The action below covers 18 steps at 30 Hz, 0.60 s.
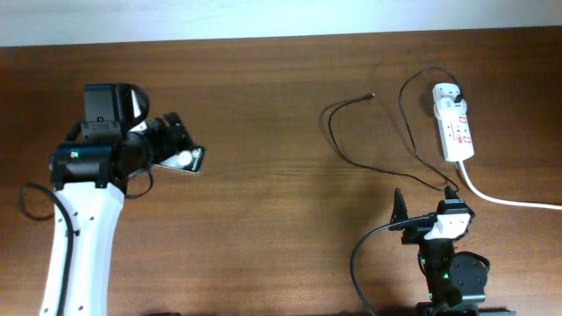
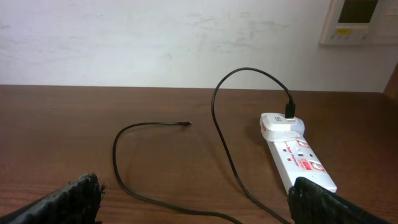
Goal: Plug charger to phone and switch on socket
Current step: 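Move the left gripper down onto the black phone and grasp it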
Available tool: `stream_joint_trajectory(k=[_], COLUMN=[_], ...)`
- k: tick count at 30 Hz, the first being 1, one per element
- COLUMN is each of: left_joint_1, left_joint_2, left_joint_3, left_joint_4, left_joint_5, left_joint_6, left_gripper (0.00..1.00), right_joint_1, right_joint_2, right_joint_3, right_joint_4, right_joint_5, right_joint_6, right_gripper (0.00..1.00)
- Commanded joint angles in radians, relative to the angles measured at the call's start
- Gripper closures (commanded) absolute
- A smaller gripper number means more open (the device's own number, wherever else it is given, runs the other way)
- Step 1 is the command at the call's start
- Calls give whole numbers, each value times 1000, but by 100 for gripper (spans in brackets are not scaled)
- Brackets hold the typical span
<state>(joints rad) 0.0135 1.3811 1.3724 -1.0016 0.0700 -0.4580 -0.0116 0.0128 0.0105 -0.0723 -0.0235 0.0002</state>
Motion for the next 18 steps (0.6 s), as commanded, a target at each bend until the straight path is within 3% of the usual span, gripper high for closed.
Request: stream_joint_trajectory(k=[1, 6, 11, 14, 18], left_joint_1=[0, 1, 0, 1, 6], left_joint_2=[80, 375, 436, 436, 521], left_joint_3=[16, 61, 71, 243, 594], left_joint_4=[23, 71, 127, -35, -325], left_joint_5=[-138, -114, -105, -124, -164], left_joint_6=[-239, -468, -473, -473, -580], left_gripper=[1, 1, 1, 0, 0], right_joint_1=[-2, -2, -2, -2, -2], right_joint_2=[-6, -6, -6, -6, -6], right_joint_3=[-5, -5, -5, -5, -5], right_joint_4=[-3, -3, -3, -3, -3], right_joint_5=[2, 2, 2, 2, 2], right_joint_6=[4, 4, 3, 4, 4], right_gripper=[1, 1, 1, 1, 1])
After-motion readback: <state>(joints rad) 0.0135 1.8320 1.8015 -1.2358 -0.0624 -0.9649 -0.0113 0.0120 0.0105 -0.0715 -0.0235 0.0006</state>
